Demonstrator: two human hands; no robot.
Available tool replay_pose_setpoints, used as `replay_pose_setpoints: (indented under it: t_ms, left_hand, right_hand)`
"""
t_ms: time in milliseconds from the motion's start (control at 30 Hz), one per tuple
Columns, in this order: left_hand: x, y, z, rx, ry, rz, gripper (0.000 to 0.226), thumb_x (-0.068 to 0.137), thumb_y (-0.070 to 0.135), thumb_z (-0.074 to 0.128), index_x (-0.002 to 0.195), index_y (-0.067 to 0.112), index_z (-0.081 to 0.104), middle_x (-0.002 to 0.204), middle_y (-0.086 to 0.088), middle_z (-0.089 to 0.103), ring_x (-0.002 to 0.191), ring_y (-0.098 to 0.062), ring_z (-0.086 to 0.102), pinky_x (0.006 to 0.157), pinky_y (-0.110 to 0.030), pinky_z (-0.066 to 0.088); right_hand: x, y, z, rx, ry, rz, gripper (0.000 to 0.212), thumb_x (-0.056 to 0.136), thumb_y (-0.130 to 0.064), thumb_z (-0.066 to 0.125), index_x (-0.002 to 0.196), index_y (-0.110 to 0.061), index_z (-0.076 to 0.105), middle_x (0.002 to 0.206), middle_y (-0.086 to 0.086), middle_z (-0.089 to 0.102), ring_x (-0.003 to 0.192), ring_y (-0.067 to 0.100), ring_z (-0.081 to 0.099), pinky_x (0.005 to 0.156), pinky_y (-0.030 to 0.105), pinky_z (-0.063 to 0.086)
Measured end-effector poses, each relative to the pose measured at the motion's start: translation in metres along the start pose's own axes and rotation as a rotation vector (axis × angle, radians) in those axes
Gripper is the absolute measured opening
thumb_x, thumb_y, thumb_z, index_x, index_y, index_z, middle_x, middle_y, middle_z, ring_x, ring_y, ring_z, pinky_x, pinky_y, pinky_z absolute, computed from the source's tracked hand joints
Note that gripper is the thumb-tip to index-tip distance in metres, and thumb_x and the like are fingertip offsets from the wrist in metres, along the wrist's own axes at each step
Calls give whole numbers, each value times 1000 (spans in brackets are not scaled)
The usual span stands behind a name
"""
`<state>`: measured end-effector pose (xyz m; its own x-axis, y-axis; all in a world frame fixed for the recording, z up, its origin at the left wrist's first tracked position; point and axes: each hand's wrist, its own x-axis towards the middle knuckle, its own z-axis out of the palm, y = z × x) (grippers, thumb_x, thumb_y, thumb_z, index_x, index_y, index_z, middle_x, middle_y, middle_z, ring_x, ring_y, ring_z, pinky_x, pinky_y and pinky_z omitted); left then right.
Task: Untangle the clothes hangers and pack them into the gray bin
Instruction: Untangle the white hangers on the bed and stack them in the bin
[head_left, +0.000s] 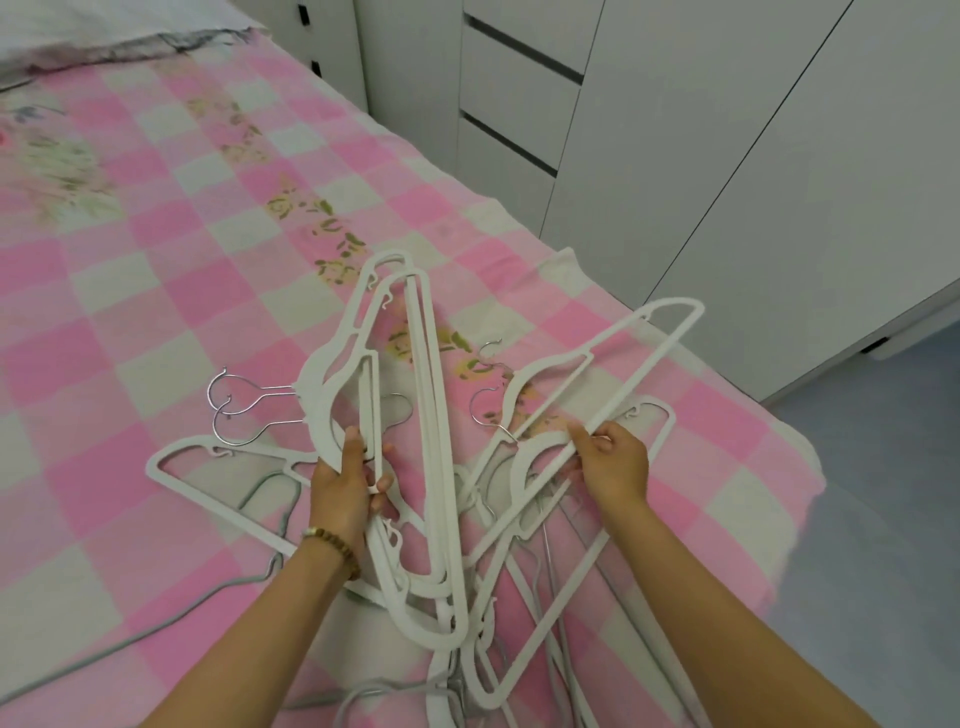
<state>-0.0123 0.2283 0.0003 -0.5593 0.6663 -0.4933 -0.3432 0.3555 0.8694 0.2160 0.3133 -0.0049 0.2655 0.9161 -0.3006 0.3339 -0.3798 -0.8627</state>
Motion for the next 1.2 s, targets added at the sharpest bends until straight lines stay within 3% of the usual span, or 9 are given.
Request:
replay_pose_setpoints:
  t_ms: [133,233,300,467,700,800,1000,1100,1200]
  left_hand:
    - [5,3,-8,-5,29,5,45,96,44,38,82,10,63,36,9,51,27,-2,36,33,-10,32]
    - [8,4,-14,-39,54,18,41,96,42,40,76,14,62,42,10,58,29,-2,39,33,-11,34]
    - [9,5,-19,-27,54,14,44,96,44,39,76,13,63,38,8,54,29,-3,39,33,-13,35]
    - [15,13,-29,-17,60,26,46,96,44,38,79,10,64,44,6,49,29,-3,39,34,-12,35]
    - [26,19,-46,-20,96,36,47,95,45,40,89,6,65,49,4,50,31,-3,43,35,-13,38]
    - [31,13,-54,-17,117,27,47,95,46,40,79,11,66,42,6,52,32,-3,45,36,-15,41]
    - [39,-11,-62,58,174,-65,49,94,51,35,68,18,62,48,0,58,35,-14,49,41,-24,45]
    - [39,-15,-58,-49,64,-135,50,94,52,32,85,12,62,62,1,72,43,-14,63,42,-23,53]
    - [38,-12,-55,-206,-131,-283,76,83,73,26,97,9,65,81,-11,72,63,-22,69,53,-29,56]
  right_hand:
    - [5,-15,27,174,12,61,32,86,-18,65,80,12,54,82,25,71,81,41,69,75,46,57]
    - [9,-27,46,354,-63,101,16,89,-12,62,82,2,58,79,18,69,60,18,71,48,23,55]
    - [13,-37,55,405,-165,109,15,89,-13,62,88,2,65,76,13,69,52,8,68,41,19,51]
    - [18,-56,69,342,-313,54,18,90,-20,62,82,-6,69,83,14,70,70,20,69,66,45,60]
    - [18,-95,88,484,-330,52,19,92,-17,58,93,1,64,61,1,70,45,6,64,40,16,48]
    - [19,-98,86,520,-338,79,17,93,-16,57,92,0,63,74,11,66,43,7,63,39,16,48]
    - [16,-90,81,464,-361,9,21,91,-26,59,91,-7,68,70,10,67,43,8,59,38,13,42]
    - [3,-90,90,417,-449,-35,20,92,-27,57,87,-13,69,64,-1,70,45,4,59,39,13,41]
    - [-24,-77,111,268,-600,0,18,93,-26,55,88,-17,70,69,-3,72,52,3,64,44,14,44]
